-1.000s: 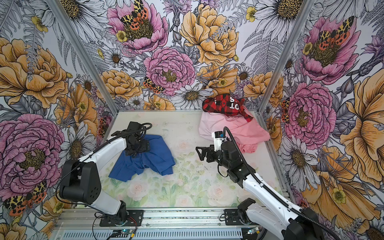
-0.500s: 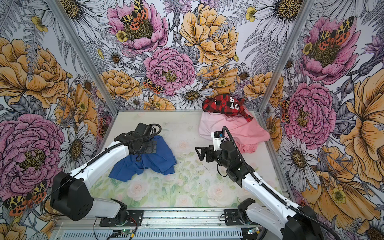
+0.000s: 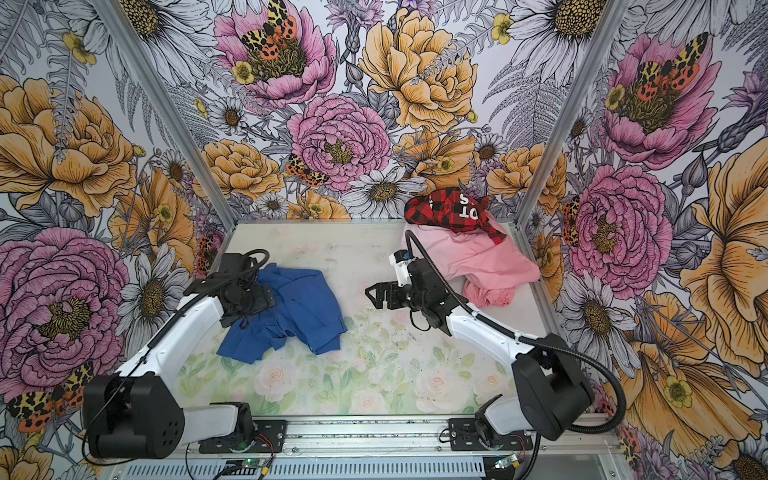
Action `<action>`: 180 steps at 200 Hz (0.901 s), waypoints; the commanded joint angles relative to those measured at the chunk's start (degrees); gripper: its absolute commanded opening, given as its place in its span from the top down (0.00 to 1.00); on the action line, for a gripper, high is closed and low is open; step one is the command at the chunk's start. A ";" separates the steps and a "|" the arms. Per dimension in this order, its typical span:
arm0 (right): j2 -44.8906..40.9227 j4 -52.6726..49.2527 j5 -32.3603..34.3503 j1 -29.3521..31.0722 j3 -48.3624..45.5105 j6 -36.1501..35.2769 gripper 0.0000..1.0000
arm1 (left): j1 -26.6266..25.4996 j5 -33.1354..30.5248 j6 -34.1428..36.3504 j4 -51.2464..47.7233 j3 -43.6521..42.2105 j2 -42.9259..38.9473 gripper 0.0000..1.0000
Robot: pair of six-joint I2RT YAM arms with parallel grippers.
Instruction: Pick out a specific cloth from the pile
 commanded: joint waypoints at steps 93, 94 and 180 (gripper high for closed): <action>3.26 5.35 0.57 5.14 0.77 0.88 0.00 | 12.28 24.35 1.01 15.33 -3.08 20.28 0.01; 3.15 5.30 0.62 5.14 0.65 0.91 0.00 | 12.14 24.14 1.01 15.34 -3.13 20.27 0.01; -2.67 3.38 1.20 4.72 -1.50 0.56 0.01 | 6.29 15.16 -4.48 19.38 -4.56 22.24 0.63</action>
